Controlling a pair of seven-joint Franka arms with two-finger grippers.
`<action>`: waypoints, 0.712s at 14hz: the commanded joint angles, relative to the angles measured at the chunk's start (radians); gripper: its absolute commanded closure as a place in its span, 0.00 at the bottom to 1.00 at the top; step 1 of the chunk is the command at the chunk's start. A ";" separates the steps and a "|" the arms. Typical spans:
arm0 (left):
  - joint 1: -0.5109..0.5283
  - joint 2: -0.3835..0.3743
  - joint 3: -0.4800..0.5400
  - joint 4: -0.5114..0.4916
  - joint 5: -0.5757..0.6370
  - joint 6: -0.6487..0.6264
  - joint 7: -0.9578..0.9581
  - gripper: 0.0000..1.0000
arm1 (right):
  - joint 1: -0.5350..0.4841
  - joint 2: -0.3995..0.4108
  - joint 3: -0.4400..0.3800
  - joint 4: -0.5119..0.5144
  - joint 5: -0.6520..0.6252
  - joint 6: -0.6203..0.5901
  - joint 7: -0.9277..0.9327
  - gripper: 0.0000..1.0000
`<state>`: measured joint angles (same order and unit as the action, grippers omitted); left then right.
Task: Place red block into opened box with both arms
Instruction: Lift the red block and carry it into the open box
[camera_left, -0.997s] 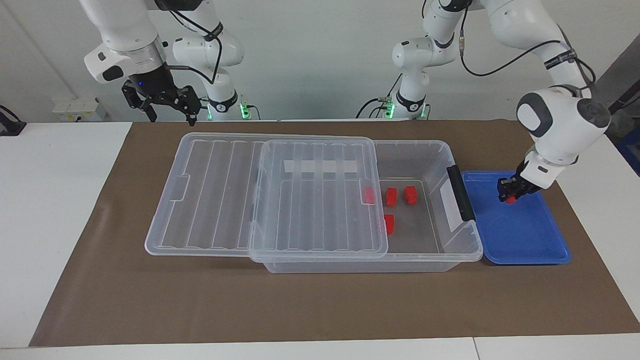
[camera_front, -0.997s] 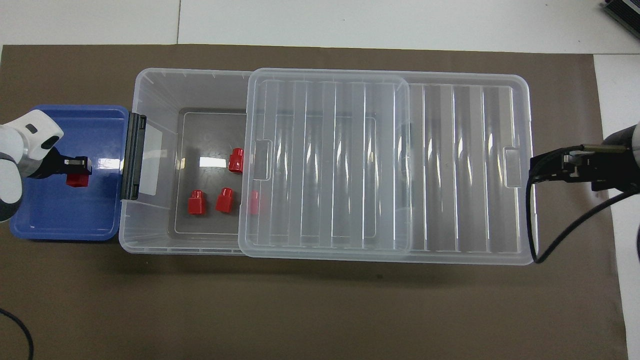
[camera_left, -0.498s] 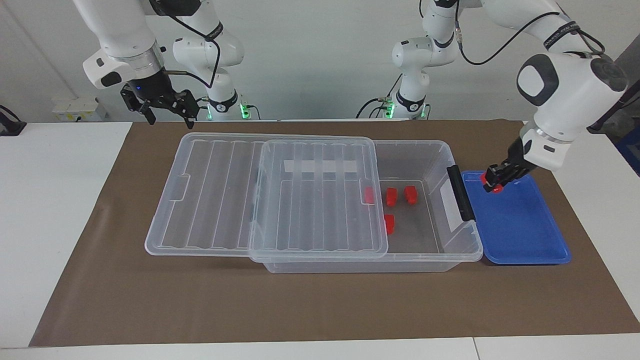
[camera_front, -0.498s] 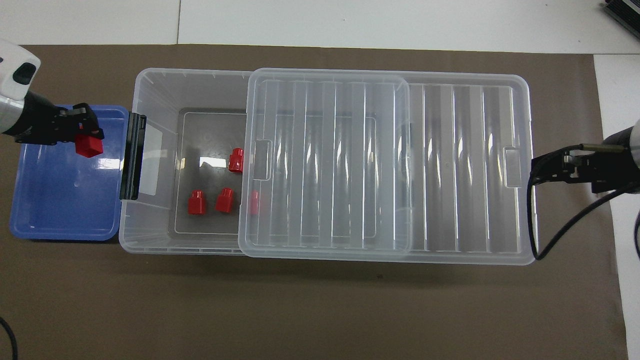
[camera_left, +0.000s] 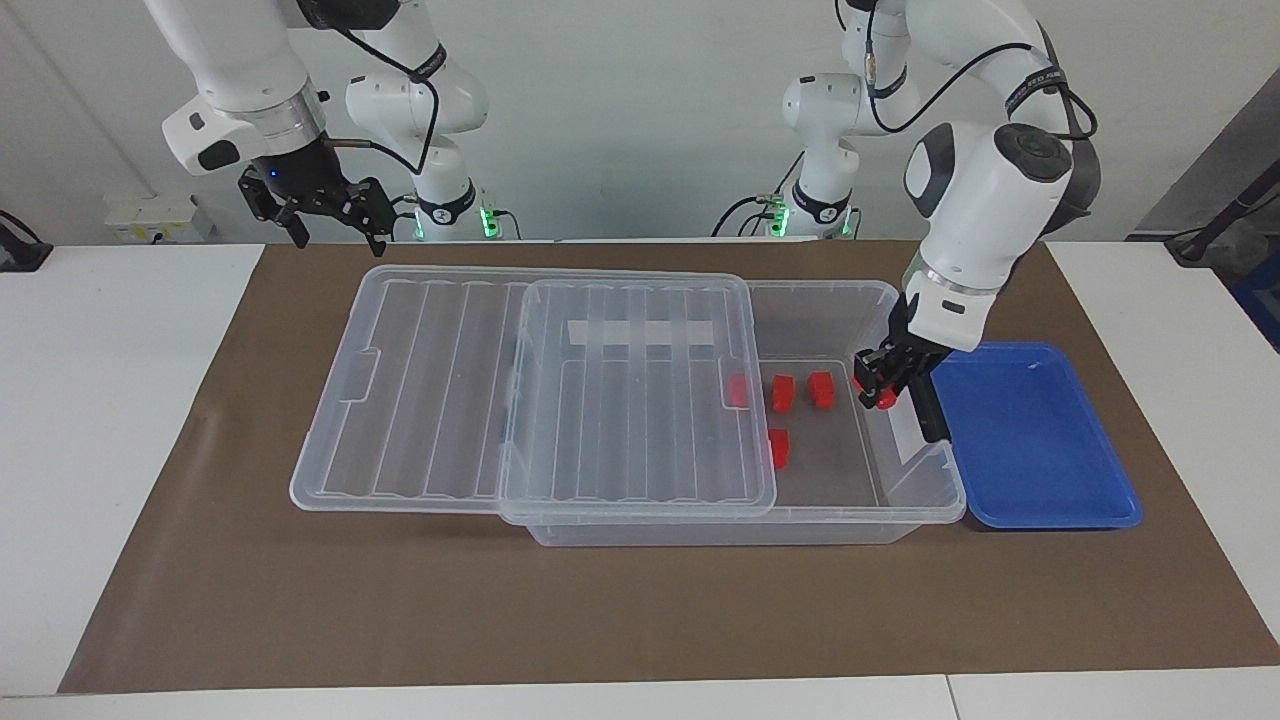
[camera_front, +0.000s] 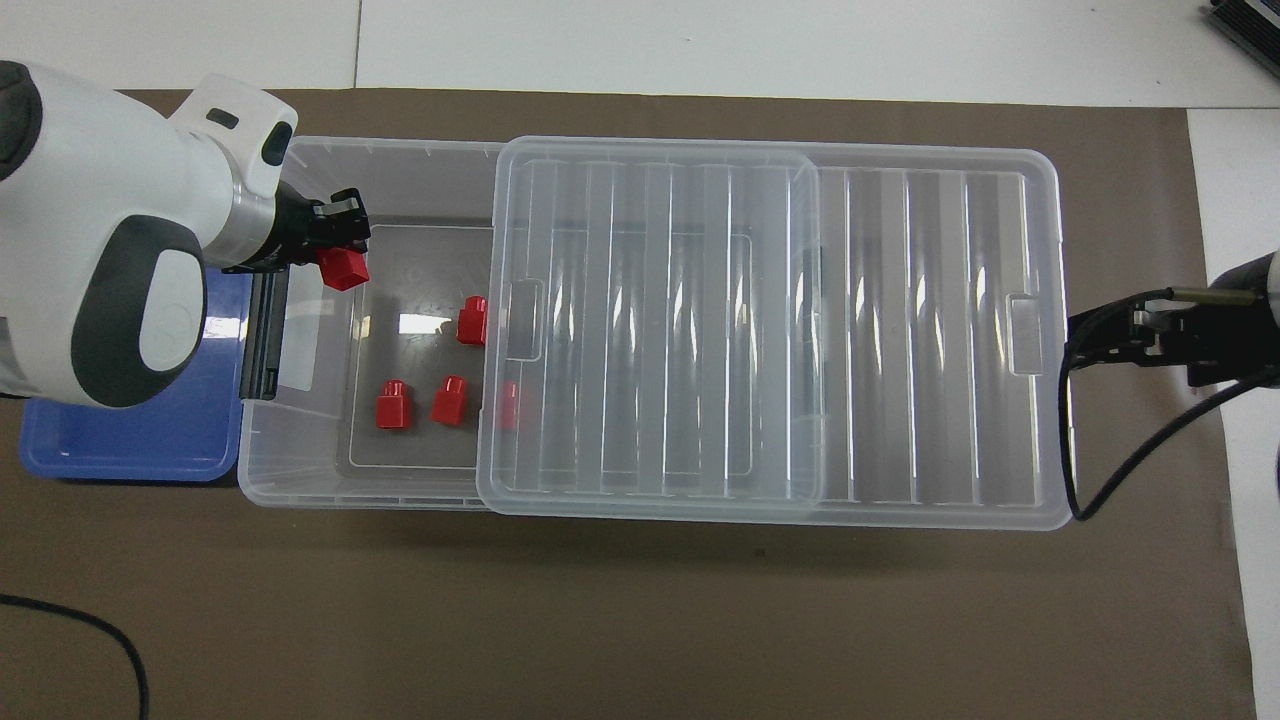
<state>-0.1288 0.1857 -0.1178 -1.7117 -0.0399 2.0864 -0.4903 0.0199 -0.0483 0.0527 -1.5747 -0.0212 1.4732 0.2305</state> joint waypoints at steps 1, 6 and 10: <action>-0.040 -0.049 0.015 -0.173 0.064 0.188 -0.010 1.00 | -0.002 -0.015 -0.005 -0.011 0.010 0.002 0.009 0.00; -0.093 0.026 0.015 -0.187 0.179 0.231 -0.025 1.00 | -0.002 -0.015 -0.005 -0.011 0.010 0.002 0.009 0.00; -0.097 0.115 0.015 -0.253 0.196 0.427 -0.047 1.00 | -0.002 -0.015 -0.005 -0.010 0.010 0.002 0.009 0.00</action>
<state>-0.2133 0.2579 -0.1184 -1.9208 0.1328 2.3926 -0.5102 0.0200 -0.0484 0.0525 -1.5747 -0.0212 1.4732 0.2305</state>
